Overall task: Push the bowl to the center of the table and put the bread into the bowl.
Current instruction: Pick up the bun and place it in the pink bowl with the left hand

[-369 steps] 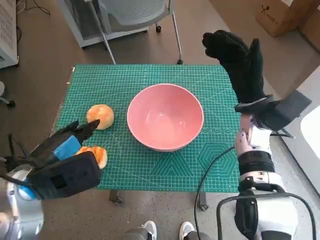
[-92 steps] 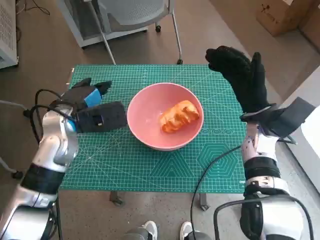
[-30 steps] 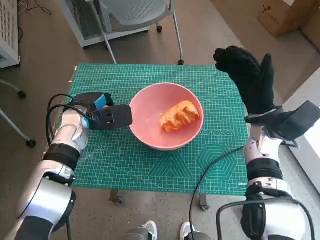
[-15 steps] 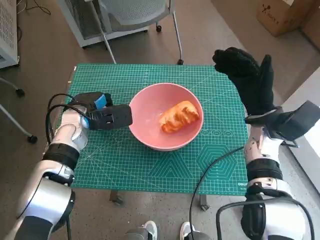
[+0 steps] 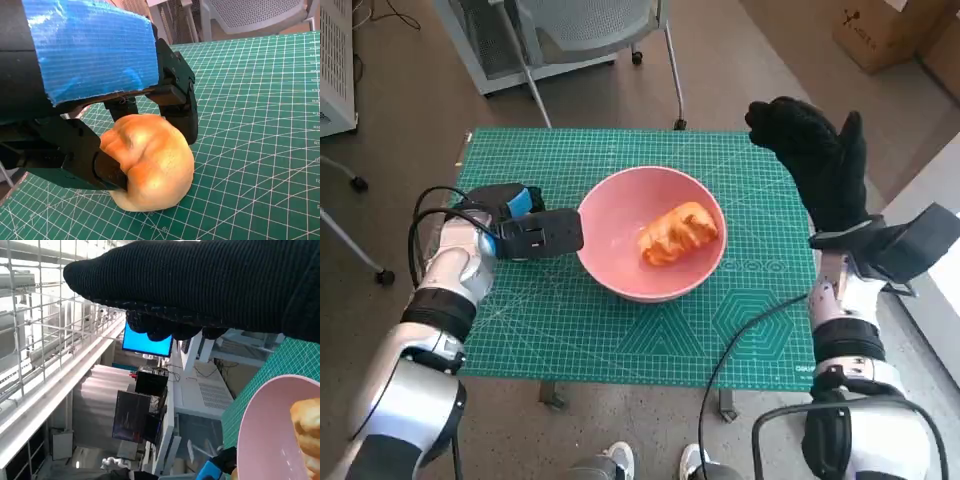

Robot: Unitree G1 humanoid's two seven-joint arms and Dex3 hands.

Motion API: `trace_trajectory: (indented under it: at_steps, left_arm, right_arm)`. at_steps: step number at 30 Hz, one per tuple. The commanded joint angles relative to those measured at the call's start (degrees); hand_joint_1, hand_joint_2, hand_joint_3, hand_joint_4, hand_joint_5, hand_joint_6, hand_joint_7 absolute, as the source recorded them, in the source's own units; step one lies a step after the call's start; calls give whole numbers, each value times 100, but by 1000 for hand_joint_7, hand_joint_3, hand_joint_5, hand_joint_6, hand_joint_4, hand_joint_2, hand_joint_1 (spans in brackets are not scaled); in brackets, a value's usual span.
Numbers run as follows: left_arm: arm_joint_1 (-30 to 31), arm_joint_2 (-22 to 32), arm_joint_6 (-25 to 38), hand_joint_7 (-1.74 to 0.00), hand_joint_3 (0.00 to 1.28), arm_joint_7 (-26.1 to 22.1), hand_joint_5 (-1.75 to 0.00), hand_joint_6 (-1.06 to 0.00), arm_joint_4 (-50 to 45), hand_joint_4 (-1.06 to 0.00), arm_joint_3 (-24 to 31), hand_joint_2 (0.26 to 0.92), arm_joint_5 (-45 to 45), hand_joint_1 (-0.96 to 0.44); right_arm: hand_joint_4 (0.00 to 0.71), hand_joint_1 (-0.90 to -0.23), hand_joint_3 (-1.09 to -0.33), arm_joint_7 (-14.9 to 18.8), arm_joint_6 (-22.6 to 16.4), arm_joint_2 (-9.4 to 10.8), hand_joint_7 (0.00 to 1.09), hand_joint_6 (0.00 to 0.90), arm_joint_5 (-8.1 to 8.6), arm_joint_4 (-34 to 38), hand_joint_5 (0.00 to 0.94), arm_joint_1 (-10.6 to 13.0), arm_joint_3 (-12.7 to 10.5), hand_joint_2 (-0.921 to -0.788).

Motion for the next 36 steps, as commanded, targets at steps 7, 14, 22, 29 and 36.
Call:
trace_trajectory:
  at_steps: [7,14,22,29,36]
  left_arm:
    - [241,246,104,-1026,86,-161,-1333,-665,-455,-626,12,920,1,0]
    - [332,419,256,-1010,62,-340,-1290,-682,-989,-667,103,919,-19,1]
    - [557,623,788,-1065,68,-723,-1265,-656,-2279,-665,329,920,12,0]
    - [712,792,1247,-1099,70,-971,-1245,-650,-3496,-659,583,920,69,1]
    - [909,862,1490,-1126,37,-963,-1116,-643,-4608,-758,960,917,37,1]
  right_arm:
    - [199,-652,-653,-97,71,-11,2,326,-75,47,1,163,54,-921]
    - [201,-658,-643,-82,122,-7,2,327,-46,39,1,158,53,-921]
    - [201,-657,-641,-107,166,20,2,327,-61,55,1,140,67,-921]
    - [201,-650,-637,-141,185,22,2,329,-84,98,1,101,92,-921]
    - [206,-638,-637,-171,172,38,4,334,-93,119,2,77,118,-921]
